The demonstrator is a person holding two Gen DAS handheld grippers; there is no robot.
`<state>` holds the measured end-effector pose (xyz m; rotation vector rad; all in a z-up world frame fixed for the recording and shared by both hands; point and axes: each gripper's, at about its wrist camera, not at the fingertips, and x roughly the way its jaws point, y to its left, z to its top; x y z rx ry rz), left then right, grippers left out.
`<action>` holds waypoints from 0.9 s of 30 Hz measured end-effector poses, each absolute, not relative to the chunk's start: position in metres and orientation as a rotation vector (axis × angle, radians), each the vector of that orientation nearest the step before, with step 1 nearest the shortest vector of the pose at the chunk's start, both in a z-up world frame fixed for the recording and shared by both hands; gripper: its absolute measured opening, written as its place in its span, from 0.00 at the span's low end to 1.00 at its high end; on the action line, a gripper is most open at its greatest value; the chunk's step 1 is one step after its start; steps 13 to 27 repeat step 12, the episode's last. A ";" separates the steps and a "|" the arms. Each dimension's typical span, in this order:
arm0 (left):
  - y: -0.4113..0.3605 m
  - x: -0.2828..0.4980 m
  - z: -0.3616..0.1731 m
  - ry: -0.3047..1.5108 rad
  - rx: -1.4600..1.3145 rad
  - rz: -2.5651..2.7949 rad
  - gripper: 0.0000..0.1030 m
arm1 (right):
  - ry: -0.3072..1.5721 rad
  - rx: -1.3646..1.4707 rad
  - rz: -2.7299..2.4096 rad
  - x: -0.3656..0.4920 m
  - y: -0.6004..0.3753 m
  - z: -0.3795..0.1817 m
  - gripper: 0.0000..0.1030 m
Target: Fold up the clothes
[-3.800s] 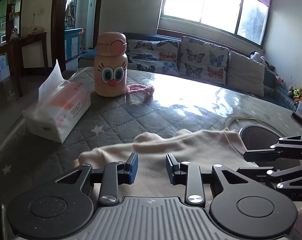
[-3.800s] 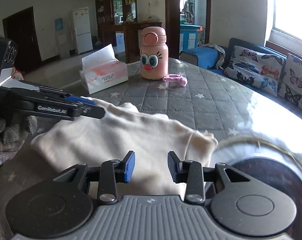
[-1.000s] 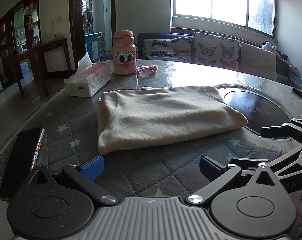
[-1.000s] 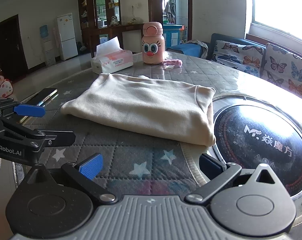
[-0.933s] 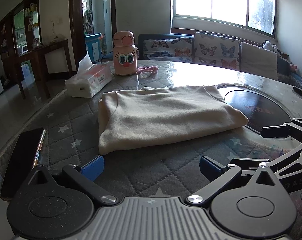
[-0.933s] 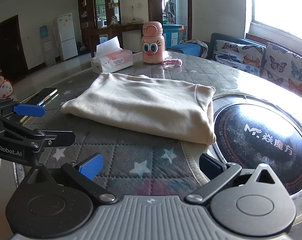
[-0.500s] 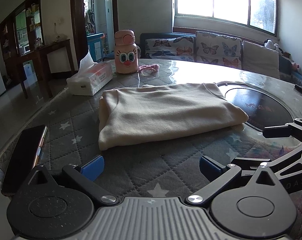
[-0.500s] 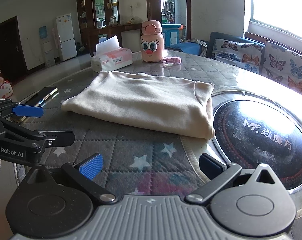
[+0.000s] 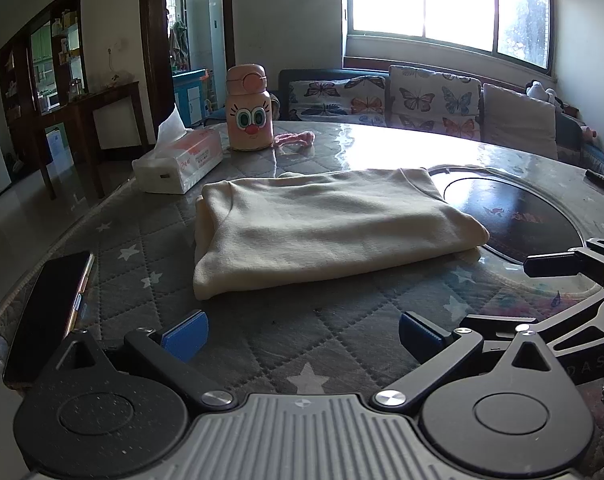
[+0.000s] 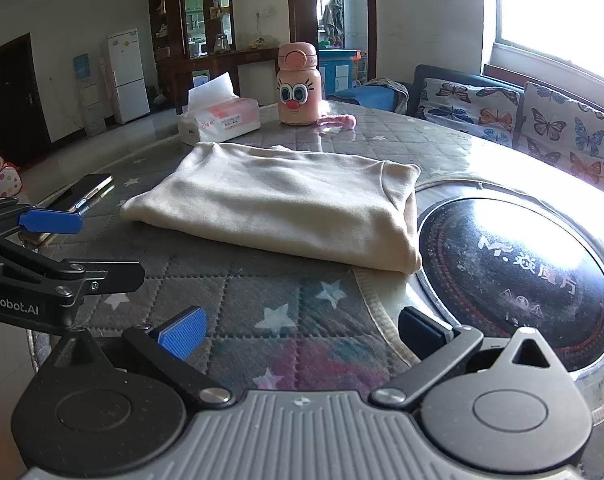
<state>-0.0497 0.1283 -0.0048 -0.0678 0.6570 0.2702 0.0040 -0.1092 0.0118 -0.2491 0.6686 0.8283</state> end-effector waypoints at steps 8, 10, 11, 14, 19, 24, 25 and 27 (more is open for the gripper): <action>0.127 -0.052 -0.005 0.654 -0.066 0.273 1.00 | 0.669 -0.248 0.826 0.002 -0.111 0.011 1.00; 0.126 -0.052 -0.004 0.651 -0.067 0.274 1.00 | 0.667 -0.246 0.824 0.001 -0.111 0.012 1.00; 0.126 -0.053 -0.004 0.650 -0.067 0.275 1.00 | 0.667 -0.246 0.824 0.001 -0.111 0.012 1.00; 0.126 -0.053 -0.003 0.649 -0.067 0.275 1.00 | 0.667 -0.245 0.825 0.001 -0.111 0.012 1.00; 0.126 -0.053 -0.003 0.649 -0.067 0.275 1.00 | 0.667 -0.245 0.825 0.001 -0.111 0.012 1.00; 0.126 -0.053 -0.003 0.649 -0.067 0.275 1.00 | 0.667 -0.245 0.825 0.001 -0.111 0.012 1.00; 0.126 -0.053 -0.003 0.649 -0.067 0.275 1.00 | 0.667 -0.245 0.825 0.001 -0.111 0.012 1.00; 0.126 -0.053 -0.003 0.649 -0.067 0.275 1.00 | 0.667 -0.245 0.825 0.001 -0.111 0.012 1.00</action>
